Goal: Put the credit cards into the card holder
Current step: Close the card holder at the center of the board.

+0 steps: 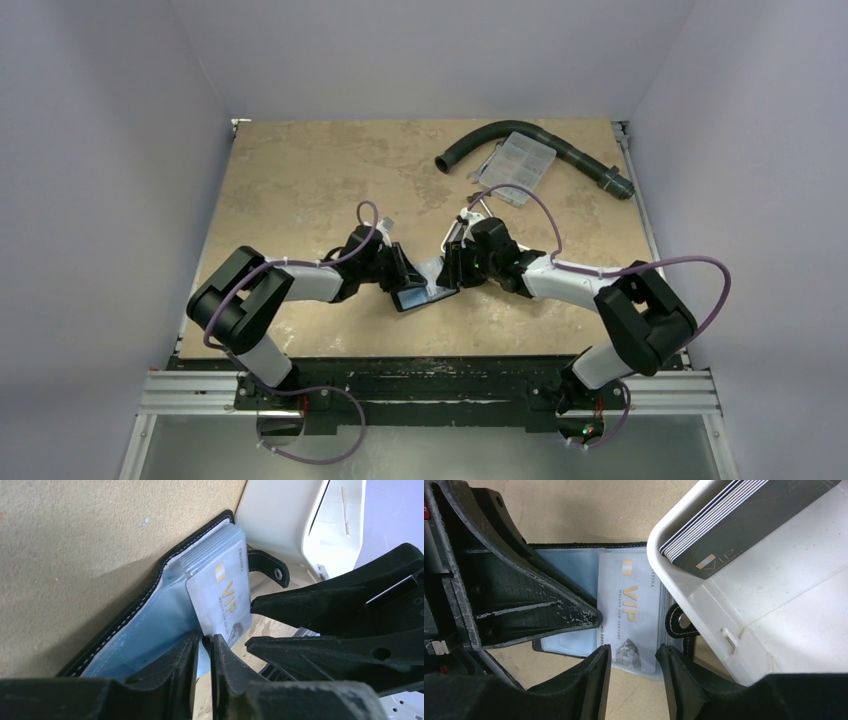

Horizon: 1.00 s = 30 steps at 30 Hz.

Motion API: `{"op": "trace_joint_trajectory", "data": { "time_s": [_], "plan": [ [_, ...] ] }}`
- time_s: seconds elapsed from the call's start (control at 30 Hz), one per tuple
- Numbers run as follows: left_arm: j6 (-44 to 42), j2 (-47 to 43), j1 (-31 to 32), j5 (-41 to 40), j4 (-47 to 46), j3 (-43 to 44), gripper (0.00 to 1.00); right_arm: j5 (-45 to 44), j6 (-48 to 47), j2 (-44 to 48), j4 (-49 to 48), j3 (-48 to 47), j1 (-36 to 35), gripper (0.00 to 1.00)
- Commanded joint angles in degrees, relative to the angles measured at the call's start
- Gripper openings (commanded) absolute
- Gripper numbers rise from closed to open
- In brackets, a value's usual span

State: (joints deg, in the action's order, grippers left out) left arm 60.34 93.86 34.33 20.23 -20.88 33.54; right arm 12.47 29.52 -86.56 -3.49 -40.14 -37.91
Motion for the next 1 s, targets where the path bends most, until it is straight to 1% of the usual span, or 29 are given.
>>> {"op": "trace_joint_trajectory", "data": {
  "time_s": [0.0, 0.2, 0.27, 0.37, 0.43, 0.5, 0.6, 0.63, 0.73, 0.8, 0.87, 0.97],
  "plan": [
    [-3.48, -4.19, 0.59, -0.97, 1.64, 2.5, 0.24, -0.78, -0.42, 2.42, 1.81, 0.58, -0.39, 0.5],
    [-10.92, -17.01, -0.51, -4.7, 18.12, 2.94, 0.44, -1.54, -1.4, 2.49, 2.08, 0.35, -0.39, 0.55],
    [-13.27, -19.88, -1.77, -5.33, 23.54, 2.78, 0.48, -1.82, -1.85, 1.84, 2.25, -0.05, -0.41, 0.55],
    [-14.17, -22.81, -3.53, -5.49, 27.27, 1.44, 0.56, -1.77, -2.13, 1.51, 2.02, -0.34, -0.36, 0.56],
    [-13.56, -23.24, -4.14, -5.82, 28.33, 0.39, 0.63, -1.75, -2.26, 1.39, 1.84, -0.29, -0.41, 0.58],
    [-12.55, -22.78, -4.27, -6.85, 28.88, -0.44, 0.68, -1.83, -2.27, 1.28, 1.5, -0.13, -0.39, 0.6],
    [-10.23, -21.54, -4.35, -6.88, 27.02, -2.88, 0.69, -1.71, -2.27, 0.73, 1.06, -0.01, -0.41, 0.61],
    [-9.44, -21.22, -4.34, -6.42, 24.85, -4.21, 0.7, -1.48, -2.27, 0.51, 0.6, 0.12, -0.41, 0.61],
    [-6.25, -19.79, -4.36, -4.26, 14.19, -8.27, 0.7, -0.27, -1.81, -0.31, -0.81, 0.58, -0.38, 0.61],
    [-4.75, -17.57, -4.28, -2.48, 9.85, -9.52, 0.7, 0.39, -1.44, -1.13, -1.6, 0.55, -0.4, 0.61],
    [-3.91, -16.26, -4.27, -1.61, 8.73, -9.4, 0.7, 0.86, -1.16, -1.48, -2.19, 0.58, -0.35, 0.61],
    [-3.46, -16.16, -4.19, -2.58, 8.13, -9.75, 0.7, 2.11, -0.58, -1.83, -3.36, 0.82, -0.41, 0.61]
  ]
}}
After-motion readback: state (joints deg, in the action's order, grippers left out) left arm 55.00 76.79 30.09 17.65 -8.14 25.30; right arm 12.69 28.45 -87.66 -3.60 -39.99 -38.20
